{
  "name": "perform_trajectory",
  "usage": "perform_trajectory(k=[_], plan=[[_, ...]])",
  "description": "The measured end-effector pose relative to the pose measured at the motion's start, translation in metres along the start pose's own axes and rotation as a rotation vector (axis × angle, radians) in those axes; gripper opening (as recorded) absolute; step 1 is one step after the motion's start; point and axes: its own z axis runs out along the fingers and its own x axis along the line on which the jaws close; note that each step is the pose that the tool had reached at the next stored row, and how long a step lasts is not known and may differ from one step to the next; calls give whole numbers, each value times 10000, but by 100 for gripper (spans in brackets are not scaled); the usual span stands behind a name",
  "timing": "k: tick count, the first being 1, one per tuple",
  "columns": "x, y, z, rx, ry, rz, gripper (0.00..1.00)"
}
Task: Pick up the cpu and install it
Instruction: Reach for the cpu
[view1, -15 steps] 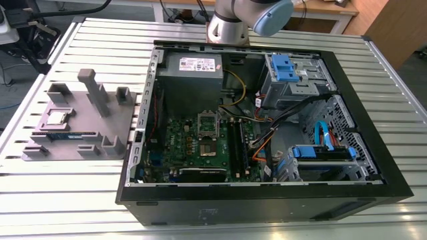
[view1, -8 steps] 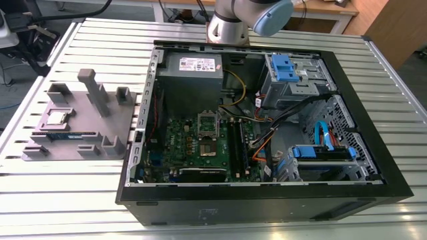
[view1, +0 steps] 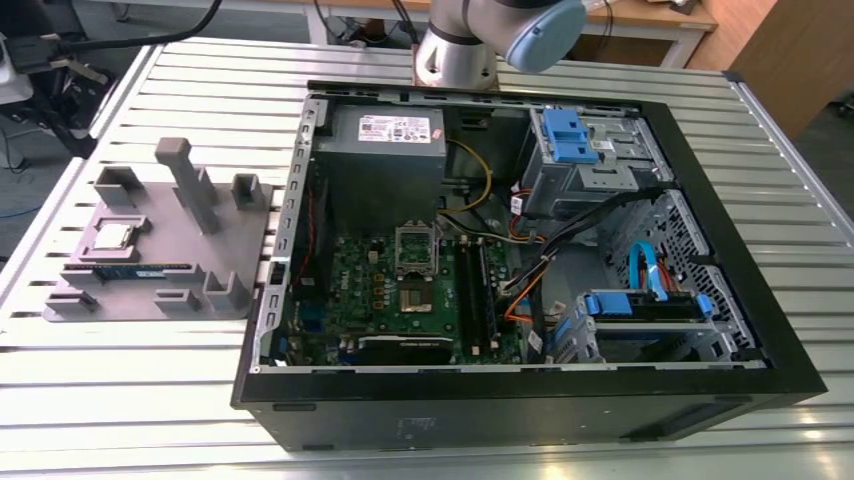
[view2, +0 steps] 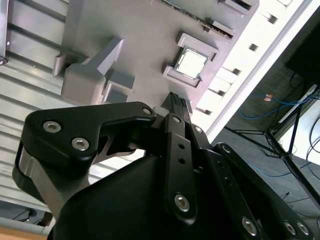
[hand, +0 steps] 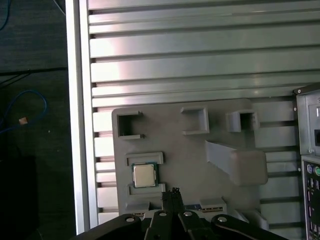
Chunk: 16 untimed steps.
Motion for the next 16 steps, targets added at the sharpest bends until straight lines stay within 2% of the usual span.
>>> perform_trajectory(k=[6, 16], plan=[[47, -8, 54, 4, 1, -1, 11], [87, -41, 140, 6, 1, 0, 11]])
